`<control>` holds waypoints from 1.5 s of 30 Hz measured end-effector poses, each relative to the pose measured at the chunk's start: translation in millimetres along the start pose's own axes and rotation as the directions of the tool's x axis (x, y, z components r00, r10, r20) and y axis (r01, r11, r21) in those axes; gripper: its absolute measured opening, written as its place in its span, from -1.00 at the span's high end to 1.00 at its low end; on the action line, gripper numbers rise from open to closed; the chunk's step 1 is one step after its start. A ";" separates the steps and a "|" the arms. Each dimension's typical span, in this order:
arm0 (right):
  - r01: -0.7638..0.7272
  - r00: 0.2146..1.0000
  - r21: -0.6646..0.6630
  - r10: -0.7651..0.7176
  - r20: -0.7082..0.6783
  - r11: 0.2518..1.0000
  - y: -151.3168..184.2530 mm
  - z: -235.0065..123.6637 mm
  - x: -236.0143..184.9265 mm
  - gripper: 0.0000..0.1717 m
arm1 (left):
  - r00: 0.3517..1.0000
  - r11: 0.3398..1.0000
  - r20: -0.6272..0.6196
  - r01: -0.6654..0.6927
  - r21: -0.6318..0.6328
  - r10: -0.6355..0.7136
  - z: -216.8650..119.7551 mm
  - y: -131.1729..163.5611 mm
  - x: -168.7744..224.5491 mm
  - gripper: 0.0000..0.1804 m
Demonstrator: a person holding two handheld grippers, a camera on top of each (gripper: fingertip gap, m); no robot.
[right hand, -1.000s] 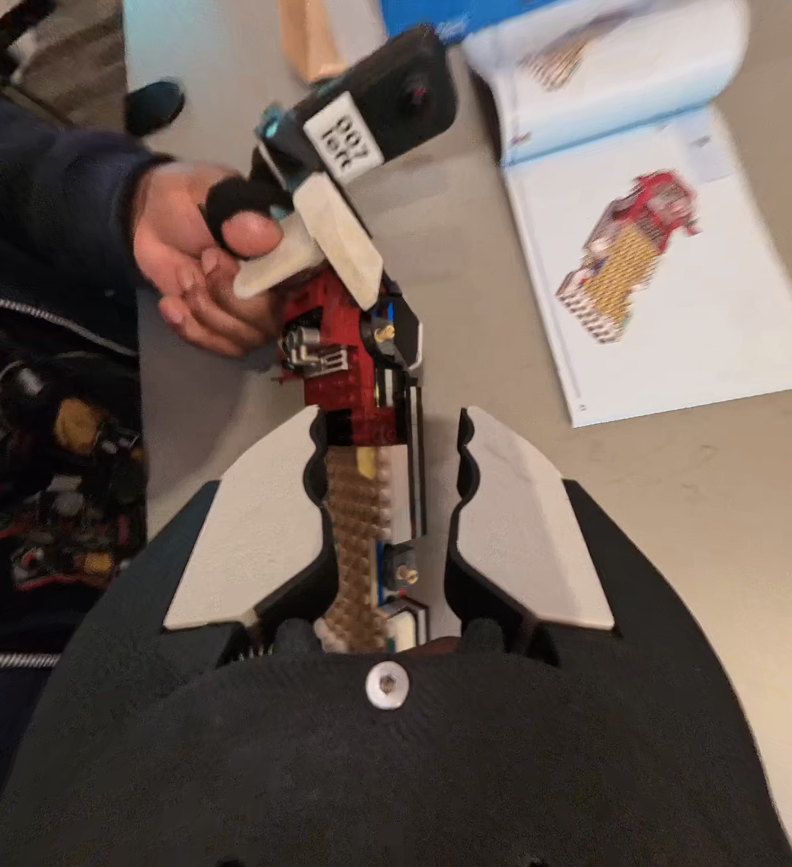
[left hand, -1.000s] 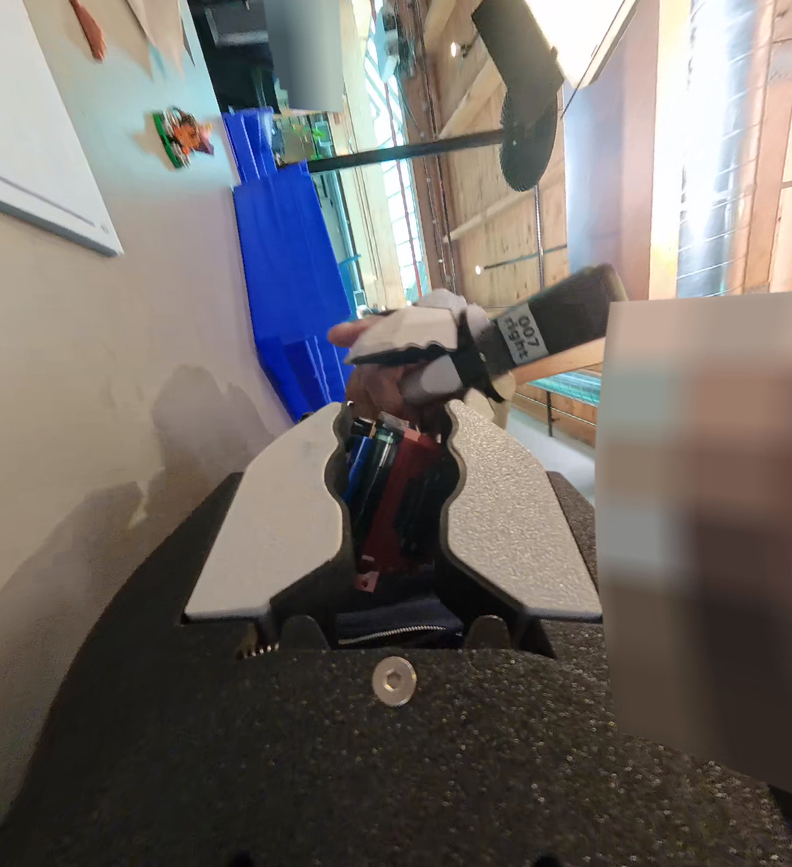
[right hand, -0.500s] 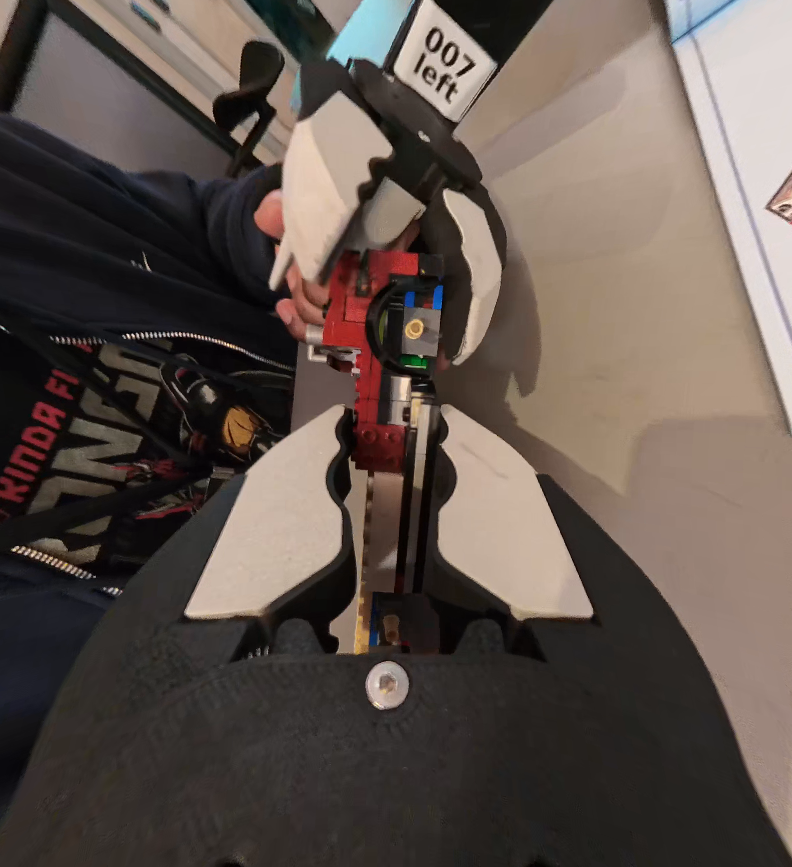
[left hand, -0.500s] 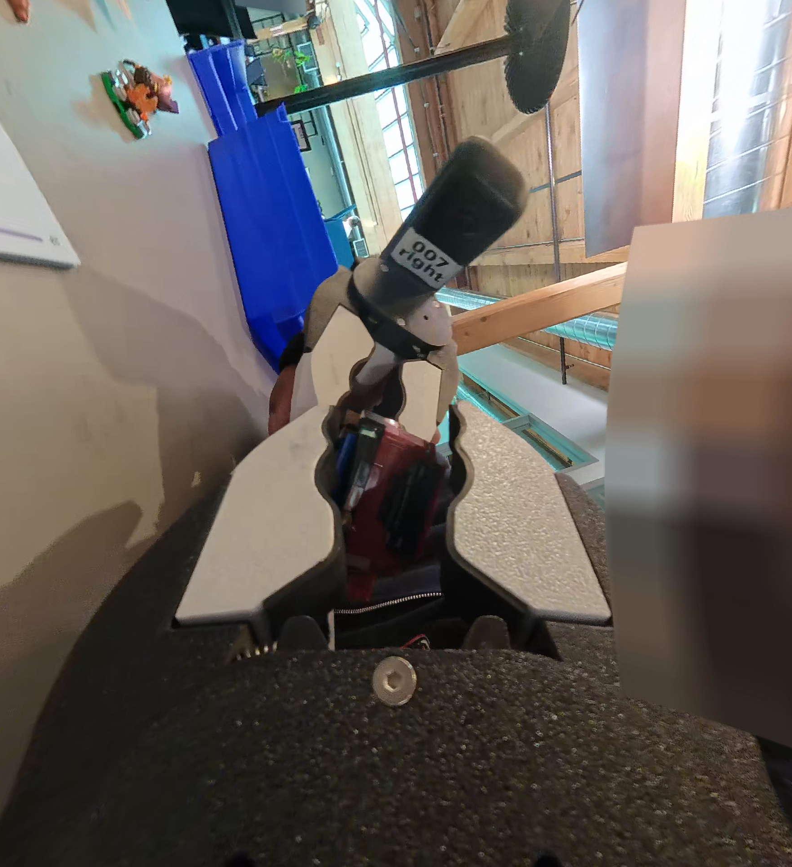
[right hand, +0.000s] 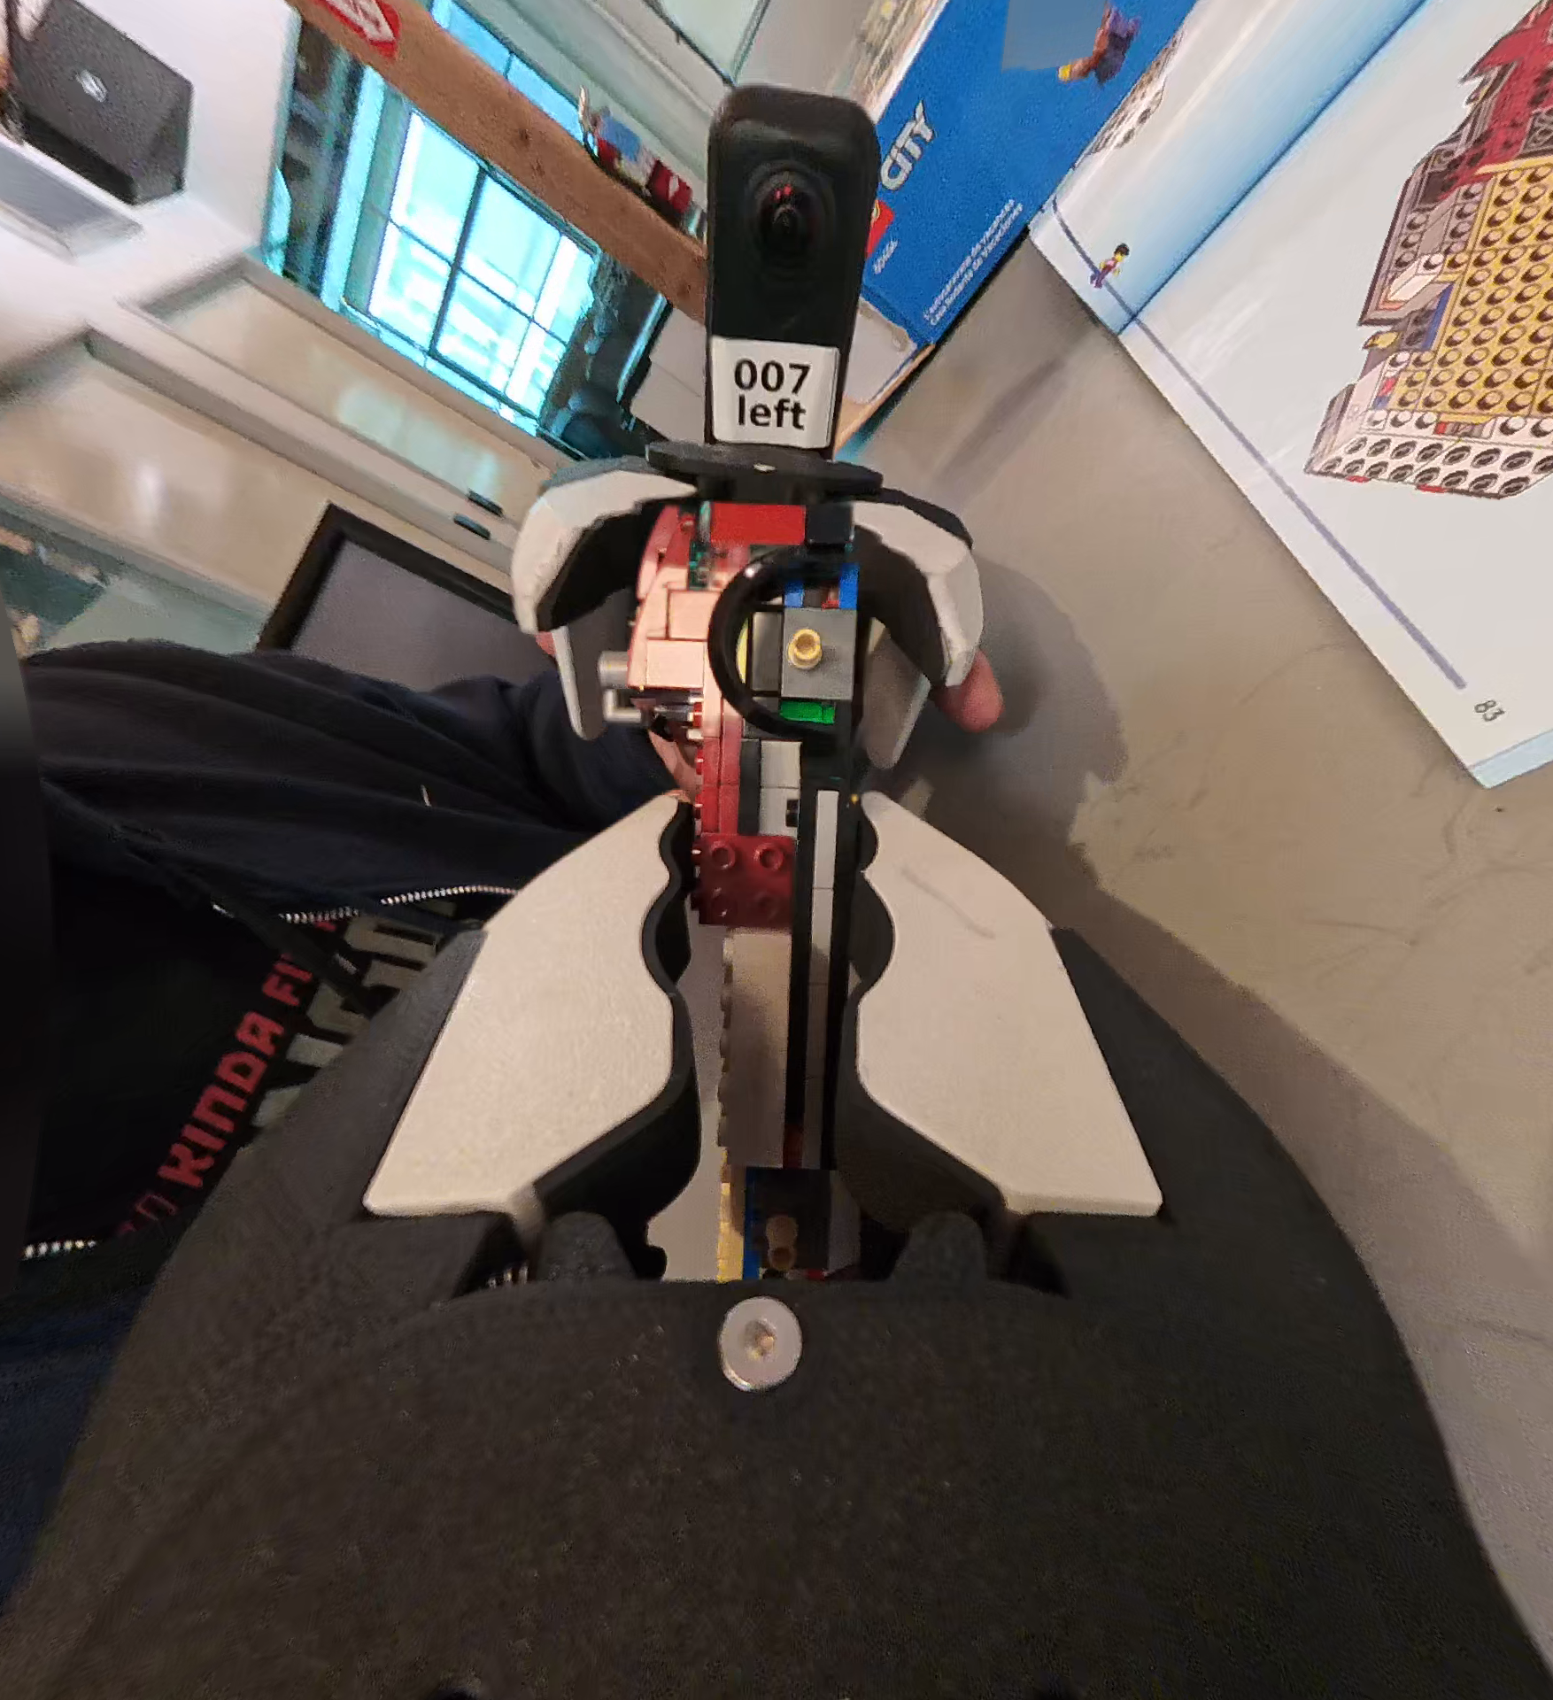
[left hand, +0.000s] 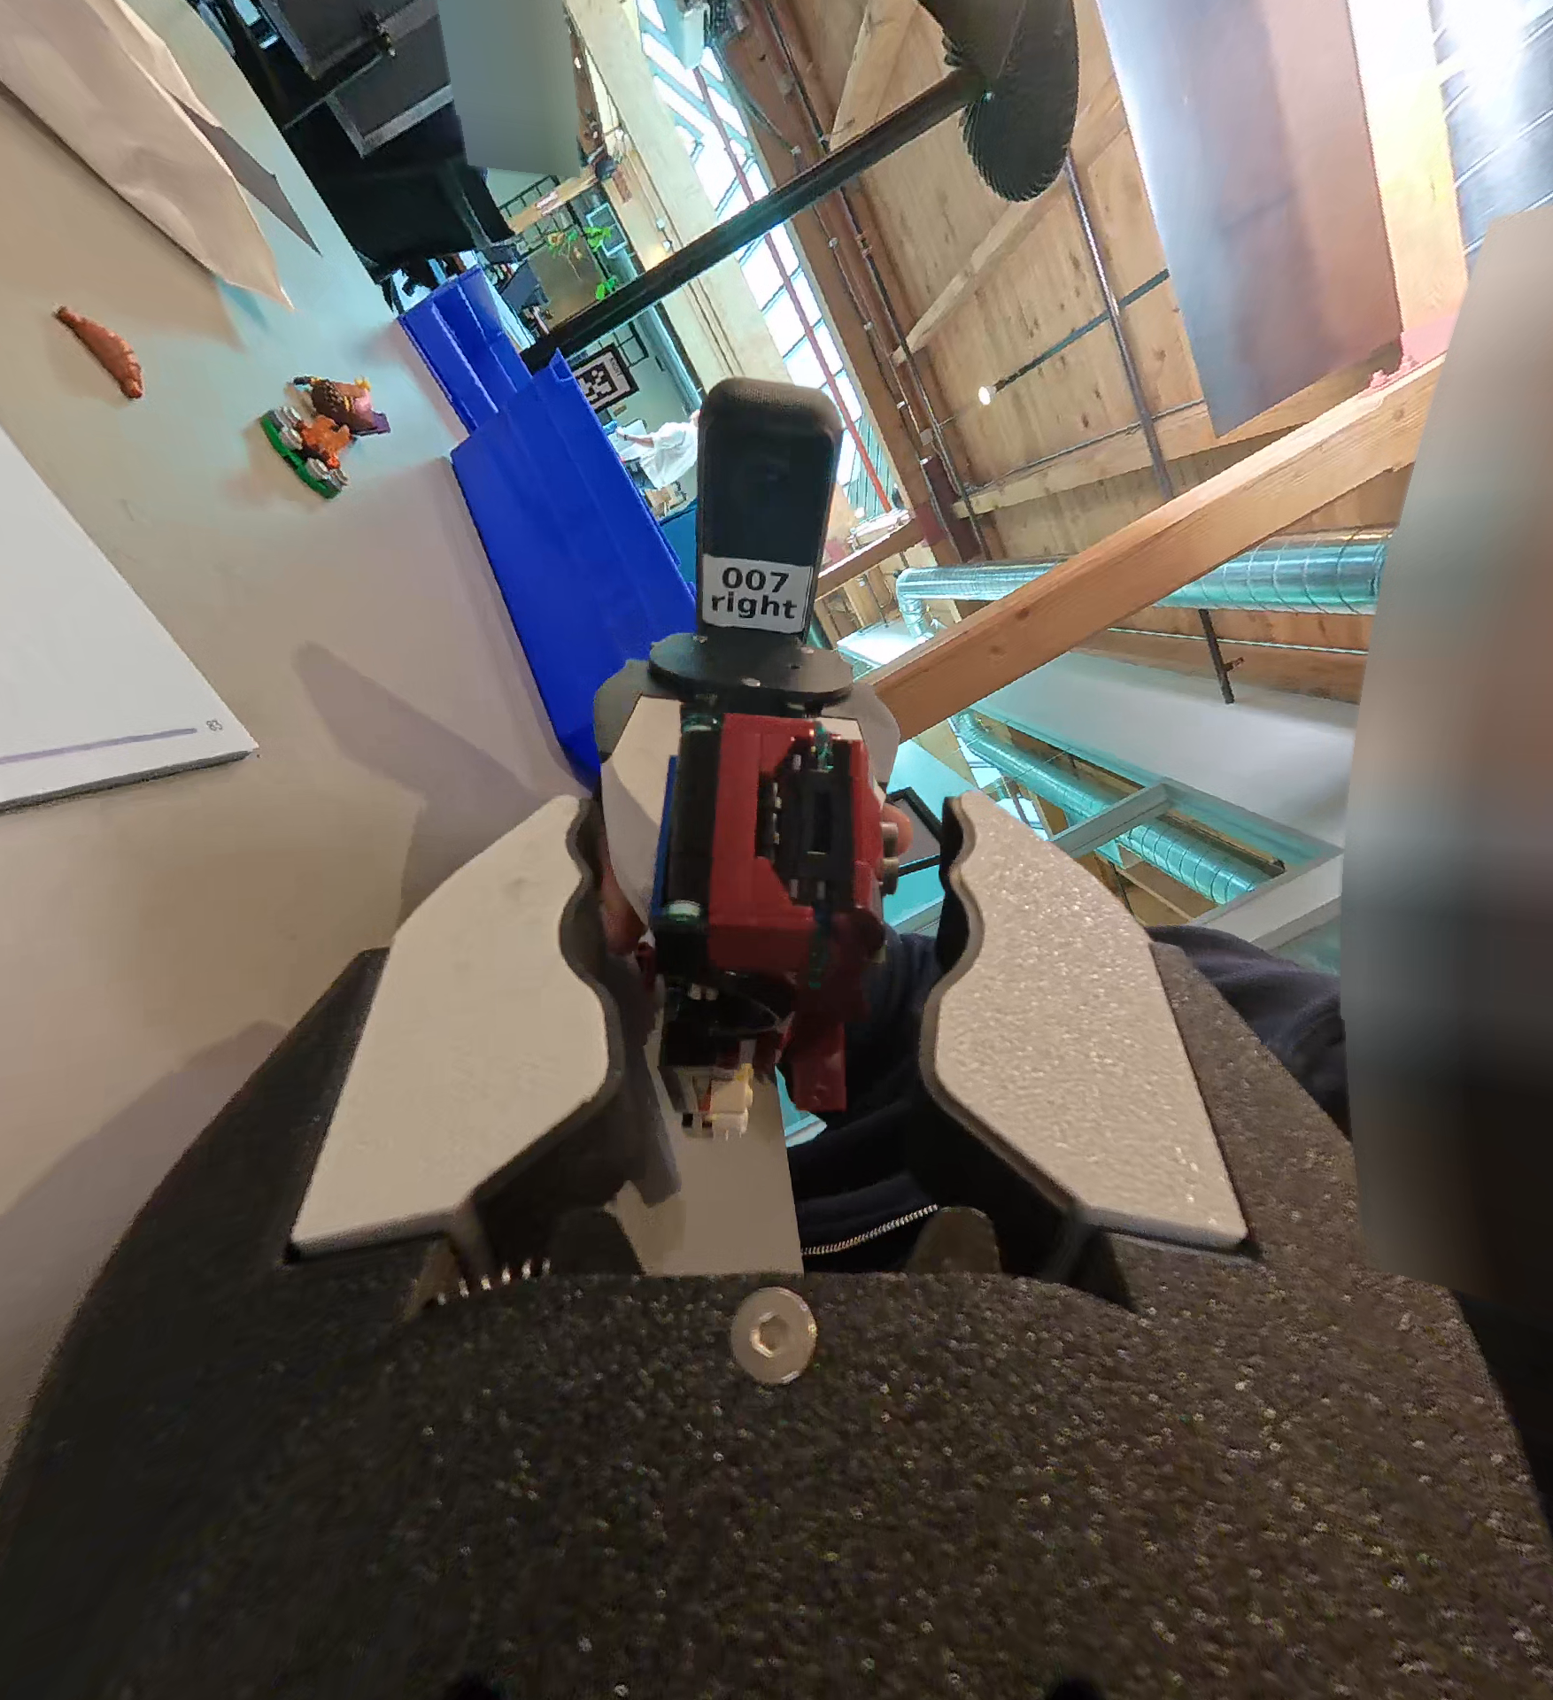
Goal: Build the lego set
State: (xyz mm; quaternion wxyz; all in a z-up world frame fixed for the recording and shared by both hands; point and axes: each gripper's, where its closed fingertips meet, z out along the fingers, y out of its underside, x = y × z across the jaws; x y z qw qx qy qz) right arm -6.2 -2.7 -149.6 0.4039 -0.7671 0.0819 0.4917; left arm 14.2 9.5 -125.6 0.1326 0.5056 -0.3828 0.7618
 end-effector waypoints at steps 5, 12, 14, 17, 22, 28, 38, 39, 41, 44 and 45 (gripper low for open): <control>-0.033 0.999 0.082 0.031 0.026 0.996 -8.1 2.3 -2.4 0.64 | 0.996 0.997 -0.034 0.077 0.019 -0.077 2.7 -2.0 -2.4 0.28; -0.053 0.999 0.103 0.051 0.016 0.993 -7.5 6.9 2.0 0.64 | 0.993 0.993 -0.034 0.112 0.028 -0.111 4.2 -3.9 -4.0 0.30; -0.051 0.999 0.092 0.050 0.005 0.994 -5.1 9.5 3.9 0.64 | 0.993 0.993 -0.022 0.118 0.018 -0.117 5.2 -2.3 -5.5 0.33; -0.057 0.998 0.085 0.057 -0.002 0.995 -2.9 12.5 6.3 0.64 | 0.992 0.992 -0.013 0.127 0.027 -0.126 5.2 -3.0 -6.7 0.41; -0.062 0.998 0.080 0.062 -0.001 0.995 -3.1 12.6 8.0 0.63 | 0.985 0.984 0.000 0.175 0.033 -0.175 4.6 -3.6 -9.2 0.42; 0.055 0.977 0.092 -0.034 -0.208 0.994 -14.7 -20.7 18.2 0.50 | 0.966 0.964 0.044 0.252 0.079 -0.256 -0.5 -9.8 -19.4 0.43; 0.330 0.679 -0.123 -0.327 -0.657 0.936 64.2 -124.3 26.1 0.61 | 0.964 0.968 0.088 0.251 0.028 -0.252 8.1 -14.9 -33.4 0.42; 0.330 0.658 -0.160 -0.348 -0.668 0.930 76.9 -129.5 27.5 0.62 | 0.965 0.968 0.080 0.249 0.019 -0.250 10.2 -12.9 -33.4 0.42; 0.259 0.643 -0.192 -0.317 -0.697 0.947 98.3 -137.7 32.2 0.62 | 0.964 0.965 0.054 0.261 0.008 -0.261 13.2 -8.4 -31.6 0.42; 0.225 0.640 -0.240 -0.329 -0.694 0.944 119.7 -134.8 26.6 0.62 | 0.963 0.963 0.041 0.268 -0.005 -0.268 13.2 -2.2 -30.5 0.42; 0.218 0.620 -0.273 -0.349 -0.703 0.937 126.0 -135.3 27.3 0.62 | 0.962 0.963 0.040 0.270 -0.002 -0.270 11.6 -1.8 -30.7 0.42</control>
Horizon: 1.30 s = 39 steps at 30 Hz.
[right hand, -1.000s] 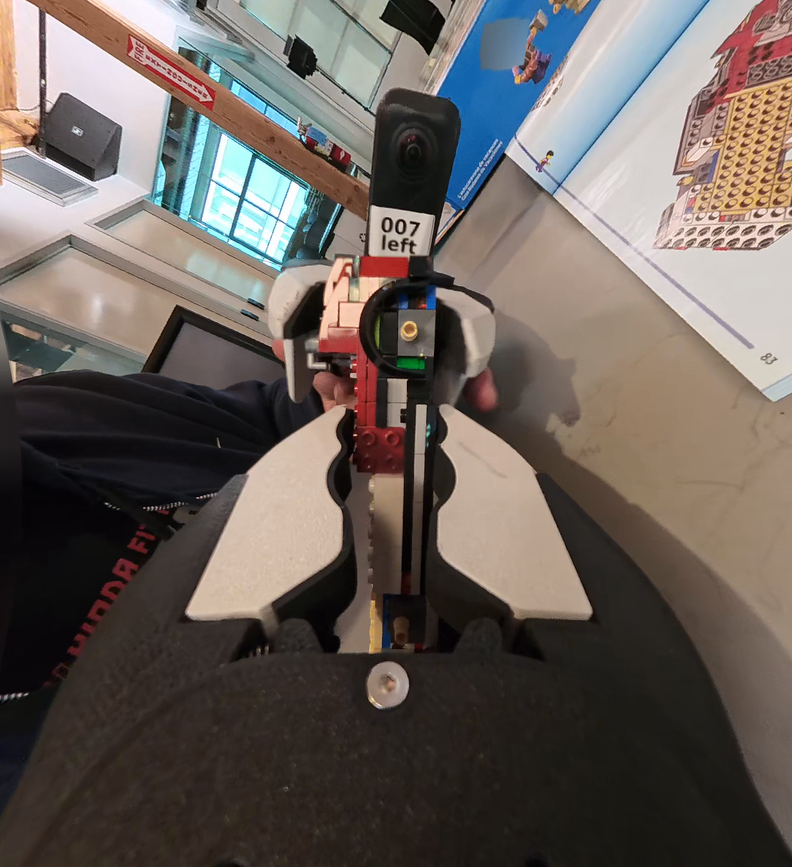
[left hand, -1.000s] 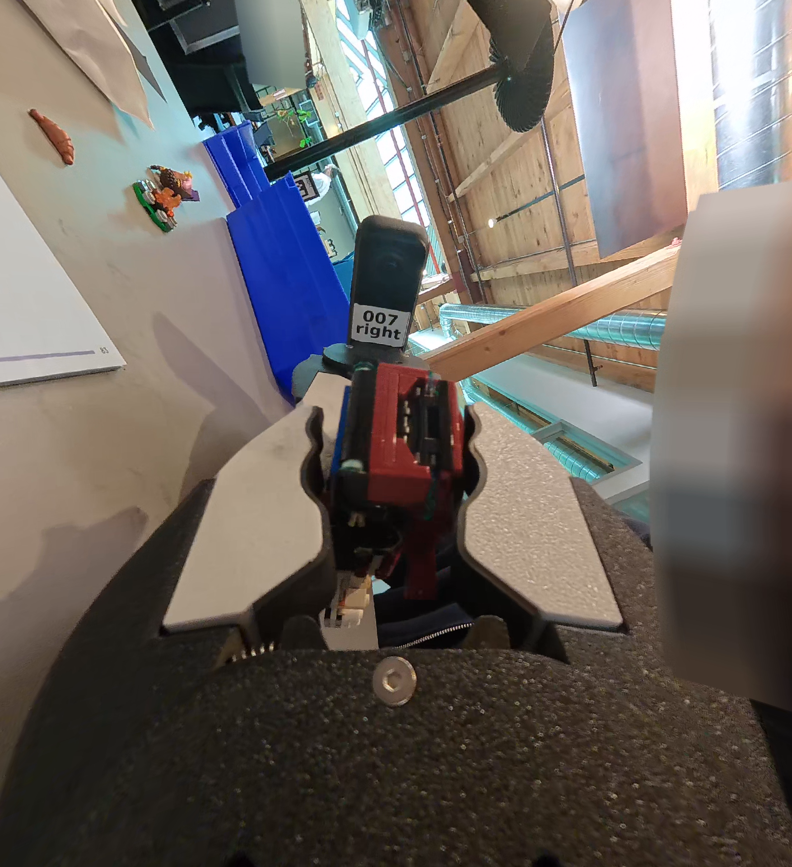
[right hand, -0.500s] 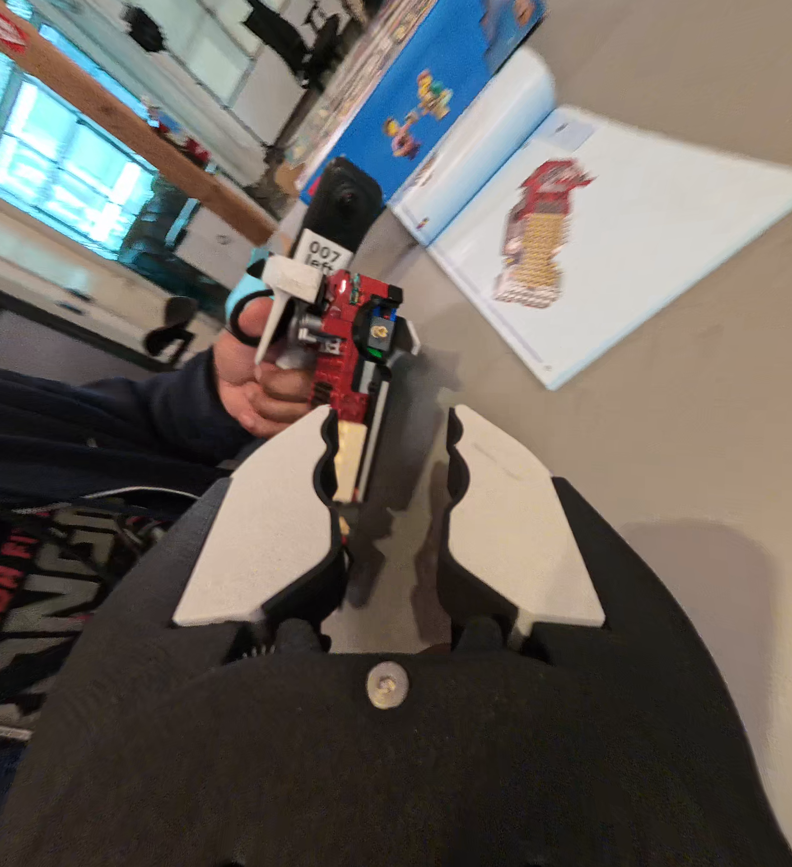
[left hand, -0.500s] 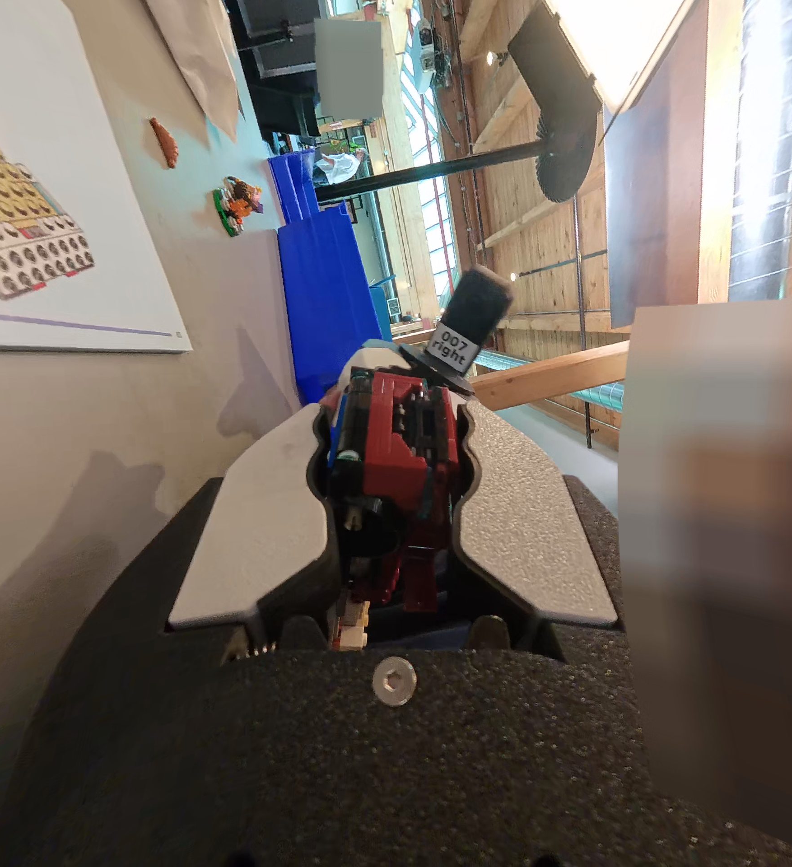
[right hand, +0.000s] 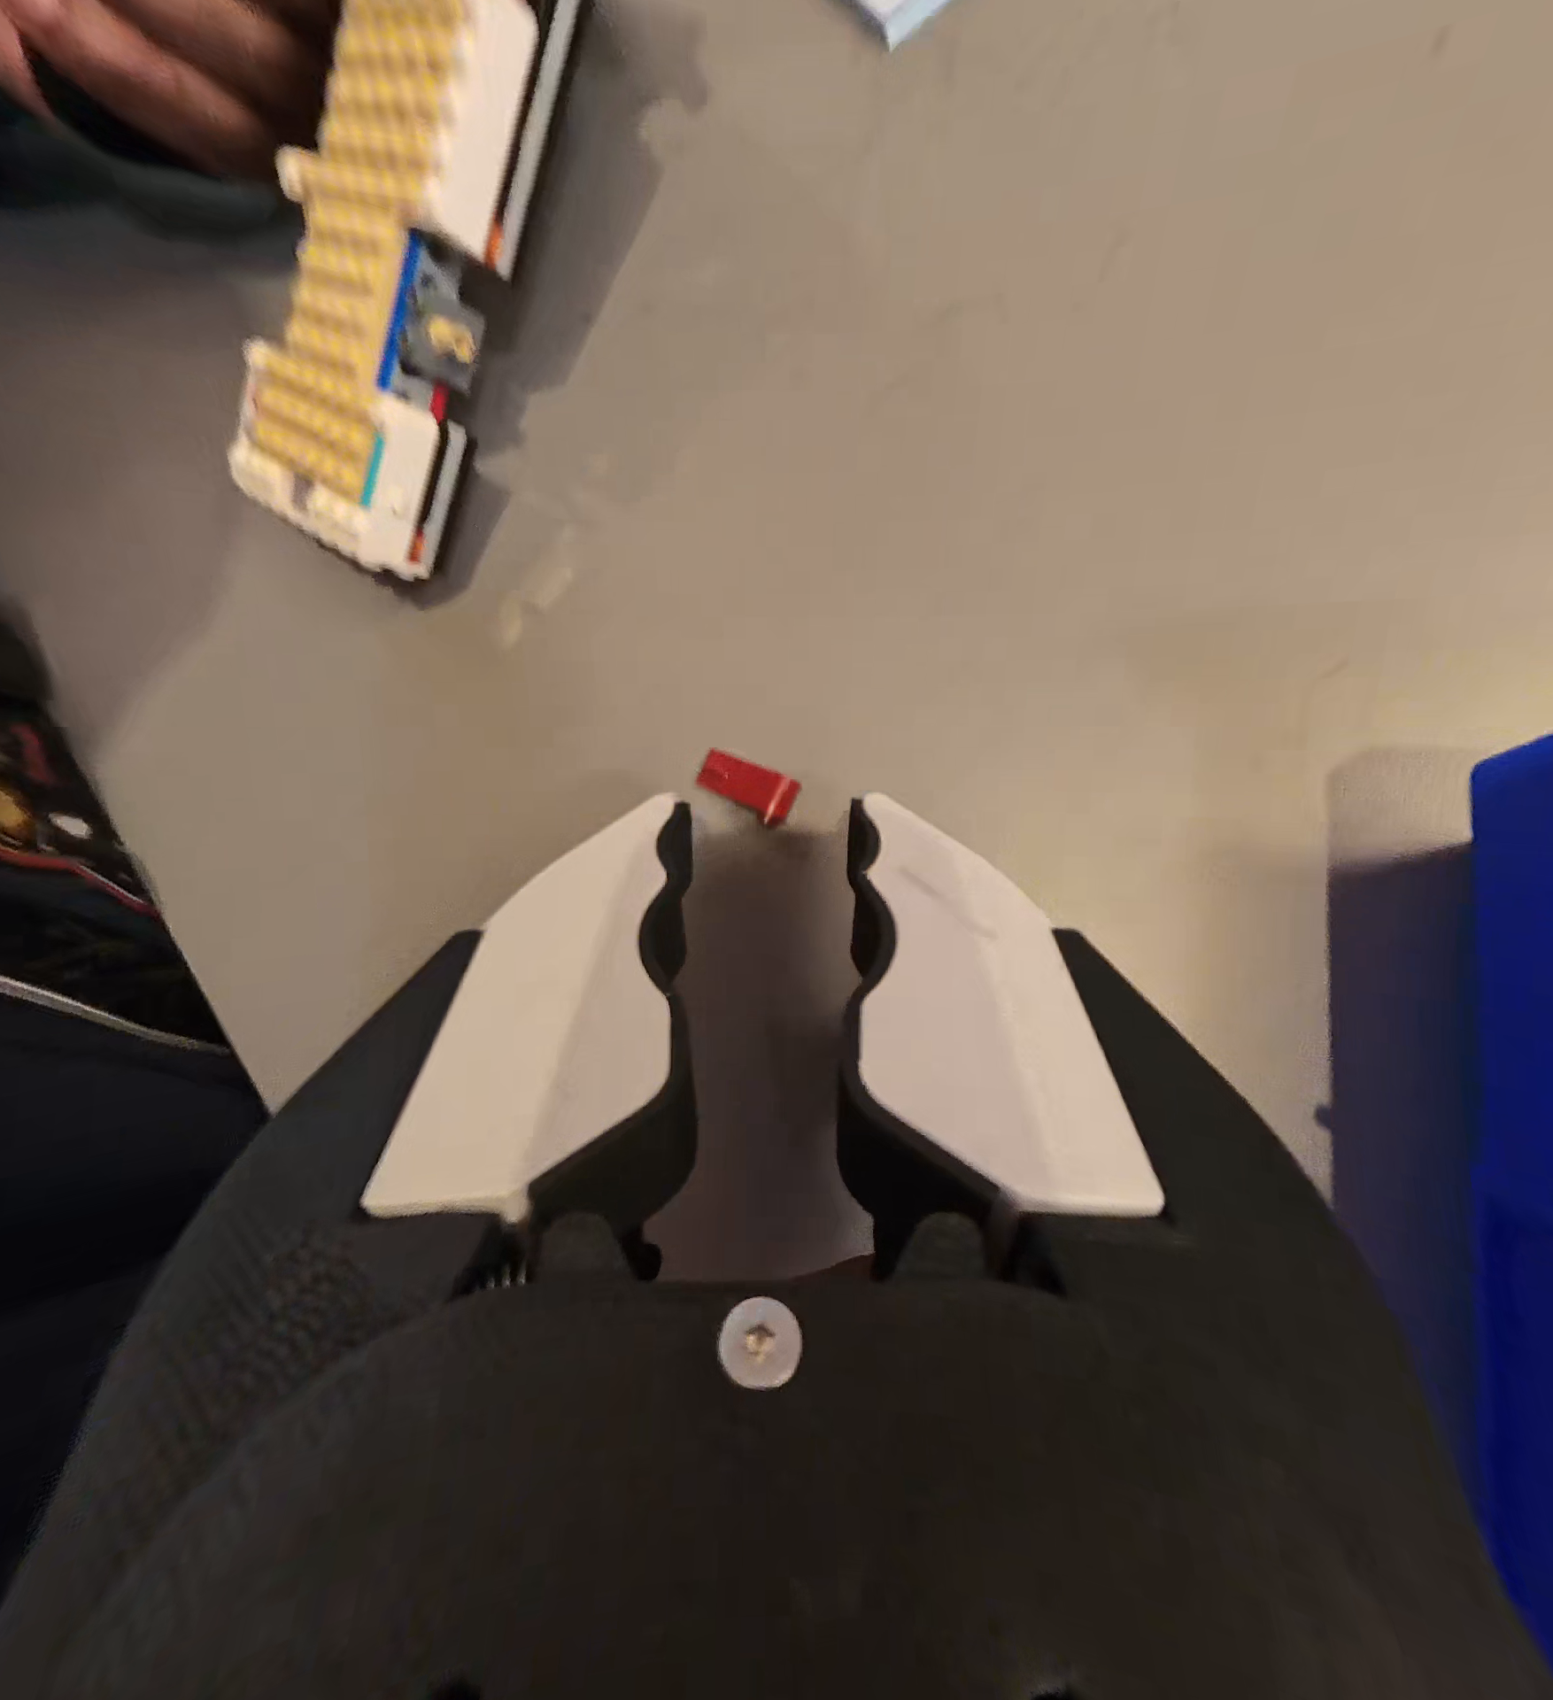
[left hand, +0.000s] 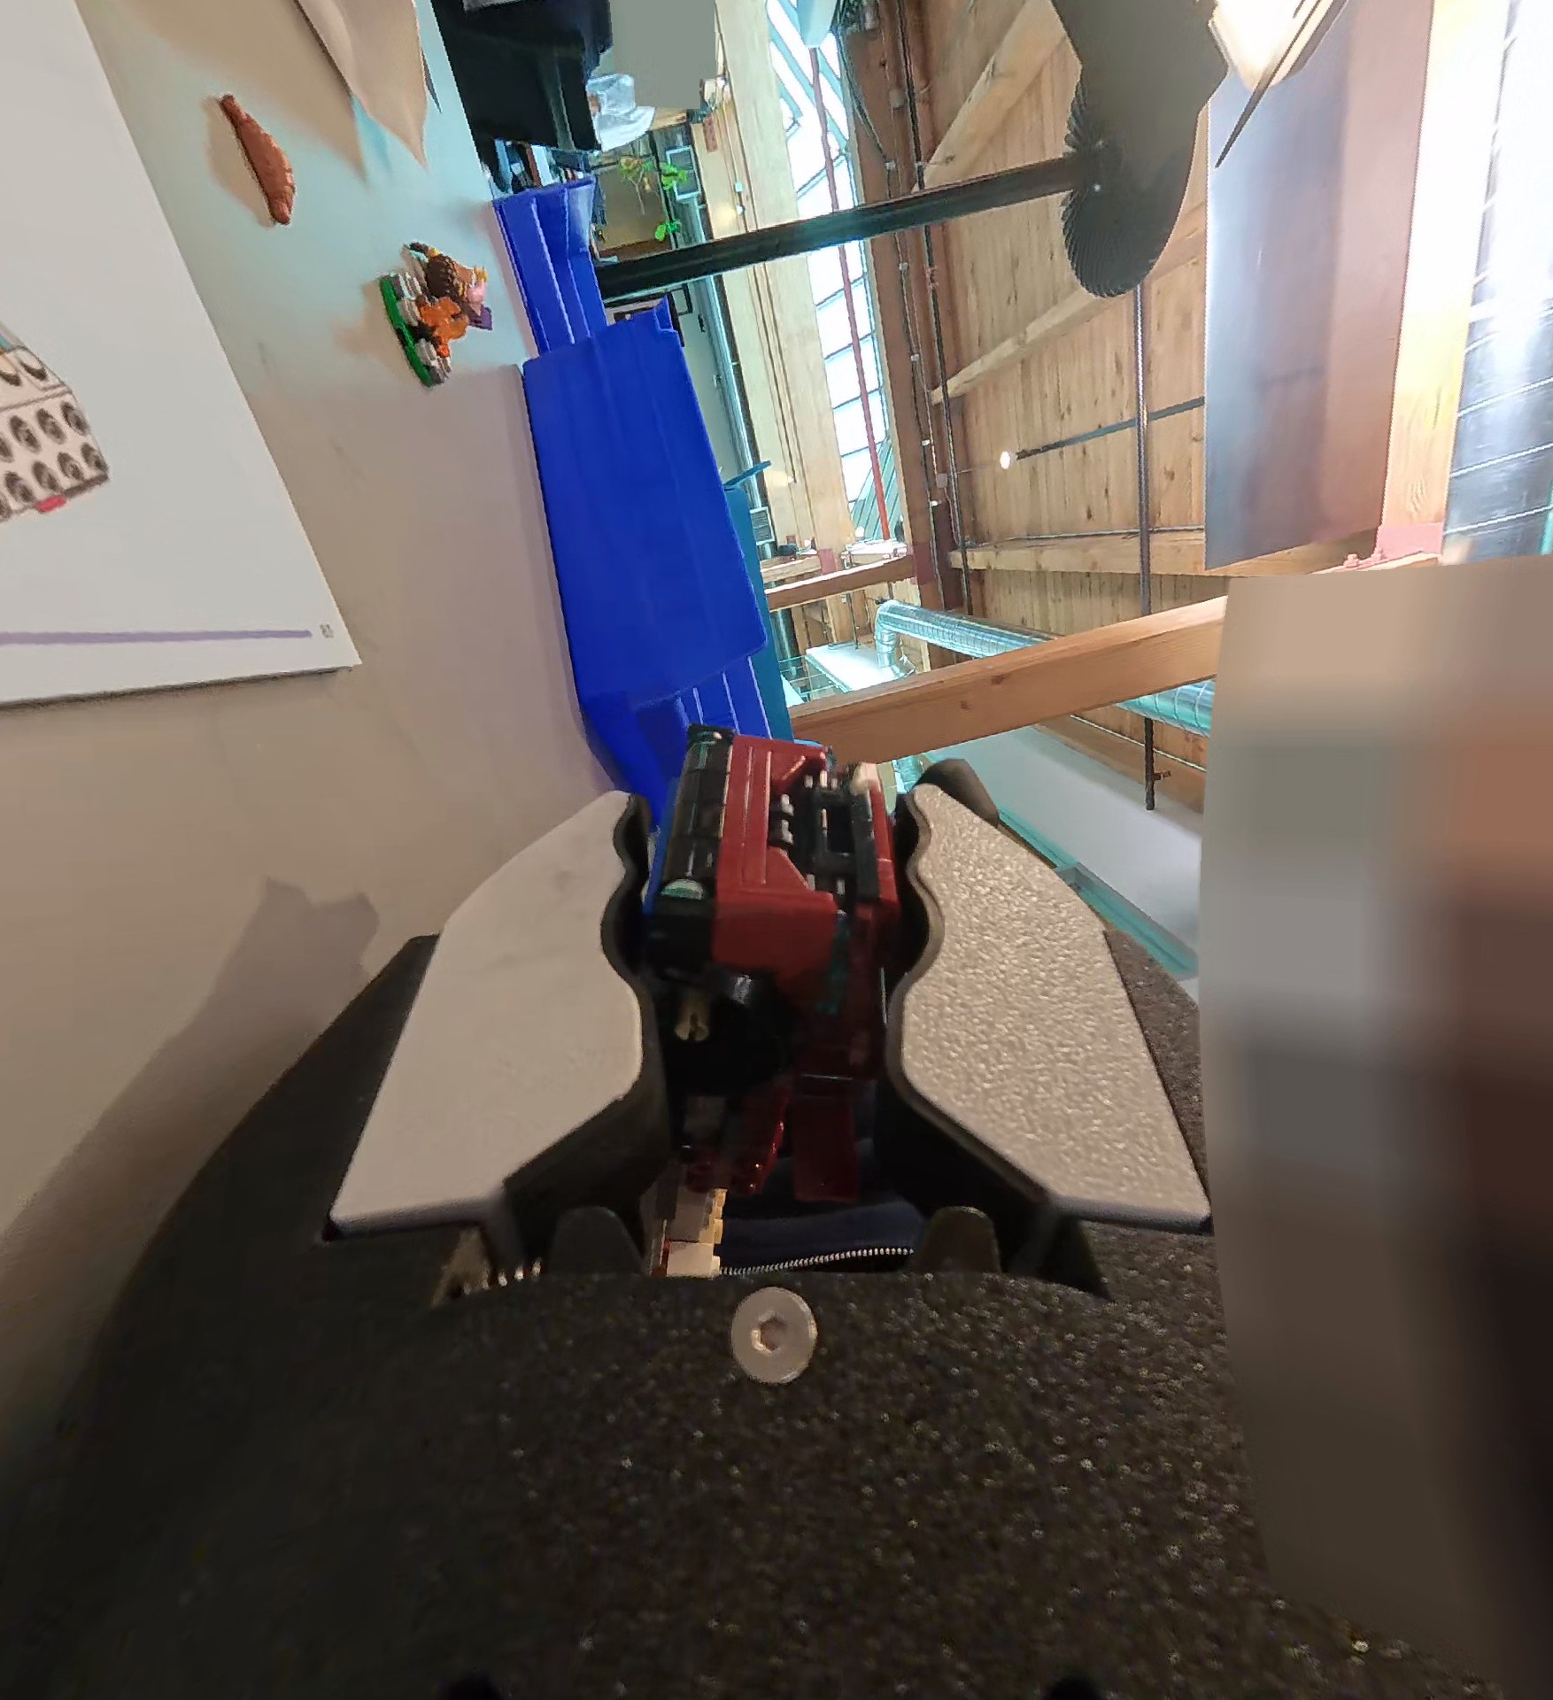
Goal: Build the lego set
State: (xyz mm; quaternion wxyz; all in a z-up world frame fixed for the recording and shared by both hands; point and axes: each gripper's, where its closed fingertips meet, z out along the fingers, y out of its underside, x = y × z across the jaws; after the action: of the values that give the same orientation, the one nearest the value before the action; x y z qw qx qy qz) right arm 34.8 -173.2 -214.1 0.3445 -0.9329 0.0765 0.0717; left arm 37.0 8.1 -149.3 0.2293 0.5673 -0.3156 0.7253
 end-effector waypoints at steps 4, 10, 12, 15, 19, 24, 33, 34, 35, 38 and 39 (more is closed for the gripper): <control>0.037 0.996 -0.061 -0.041 -0.078 0.997 10.0 8.2 6.2 0.62 | 1.000 1.000 -0.008 -0.002 0.015 0.002 -6.8 -2.0 0.9 0.42; 0.105 0.980 -0.049 -0.112 -0.168 0.993 -9.5 19.3 24.4 0.71 | 1.000 1.000 -0.006 -0.004 0.027 0.004 -11.2 -3.1 1.4 0.42; 0.145 0.964 -0.048 -0.152 -0.220 0.988 -16.8 22.3 34.5 0.72 | 1.000 1.000 -0.003 0.002 0.030 -0.002 -12.0 -3.2 0.7 0.43; 0.140 0.941 -0.035 -0.144 -0.306 0.990 -26.7 21.8 50.9 0.74 | 1.000 0.999 -0.002 0.010 0.036 -0.010 -13.0 -3.7 0.0 0.43; -0.047 0.954 0.036 0.055 -0.295 0.998 -28.6 14.6 54.8 0.81 | 1.000 0.999 -0.003 0.016 0.046 -0.015 -14.3 -5.0 -0.6 0.43; -0.267 0.944 0.069 0.276 -0.180 0.961 -23.1 24.6 32.4 0.70 | 1.000 0.997 -0.001 0.007 0.076 -0.007 -19.7 -8.6 0.2 0.43; -0.172 0.949 -0.008 0.163 -0.271 0.985 -28.4 37.0 26.1 0.80 | 1.000 0.995 -0.007 -0.008 0.097 0.008 -23.9 -8.7 3.0 0.42; -0.143 0.951 -0.024 0.130 -0.282 0.990 -29.3 38.6 24.9 0.80 | 1.000 0.995 -0.008 -0.007 0.096 0.008 -23.8 -8.5 3.0 0.42; -0.114 0.951 -0.038 0.098 -0.293 0.993 -30.4 40.1 24.0 0.80 | 1.000 0.995 -0.008 -0.006 0.095 0.007 -23.7 -8.2 2.9 0.42; -0.003 0.953 -0.073 -0.020 -0.304 0.997 -36.0 44.5 20.6 0.81 | 1.000 0.996 -0.008 -0.011 0.092 0.011 -23.7 -7.3 3.6 0.42; 0.042 0.950 -0.087 -0.067 -0.304 0.995 -37.6 45.7 19.3 0.81 | 1.000 0.996 -0.008 -0.012 0.090 0.012 -23.6 -7.0 3.8 0.42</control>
State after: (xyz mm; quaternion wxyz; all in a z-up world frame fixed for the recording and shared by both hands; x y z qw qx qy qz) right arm 57.1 -116.9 -228.3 0.2929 -0.9474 0.1005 -0.0804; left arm 24.8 29.8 -147.9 0.2005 0.5722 -0.2850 0.7424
